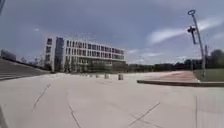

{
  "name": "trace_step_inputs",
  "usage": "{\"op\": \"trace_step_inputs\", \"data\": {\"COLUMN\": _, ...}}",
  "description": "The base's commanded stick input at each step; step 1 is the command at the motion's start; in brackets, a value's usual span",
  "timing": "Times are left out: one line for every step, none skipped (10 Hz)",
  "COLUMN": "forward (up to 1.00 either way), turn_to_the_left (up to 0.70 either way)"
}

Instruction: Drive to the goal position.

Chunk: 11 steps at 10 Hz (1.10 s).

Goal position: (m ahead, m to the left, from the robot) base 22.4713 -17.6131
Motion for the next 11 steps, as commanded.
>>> {"op": "trace_step_inputs", "data": {"forward": 1.00, "turn_to_the_left": -0.36}}
{"op": "trace_step_inputs", "data": {"forward": 1.00, "turn_to_the_left": -0.32}}
{"op": "trace_step_inputs", "data": {"forward": 1.00, "turn_to_the_left": -0.08}}
{"op": "trace_step_inputs", "data": {"forward": 1.00, "turn_to_the_left": 0.00}}
{"op": "trace_step_inputs", "data": {"forward": 1.00, "turn_to_the_left": 0.00}}
{"op": "trace_step_inputs", "data": {"forward": 1.00, "turn_to_the_left": 0.00}}
{"op": "trace_step_inputs", "data": {"forward": 1.00, "turn_to_the_left": 0.00}}
{"op": "trace_step_inputs", "data": {"forward": 1.00, "turn_to_the_left": 0.00}}
{"op": "trace_step_inputs", "data": {"forward": 1.00, "turn_to_the_left": 0.00}}
{"op": "trace_step_inputs", "data": {"forward": 1.00, "turn_to_the_left": -0.02}}
{"op": "trace_step_inputs", "data": {"forward": 1.00, "turn_to_the_left": -0.01}}
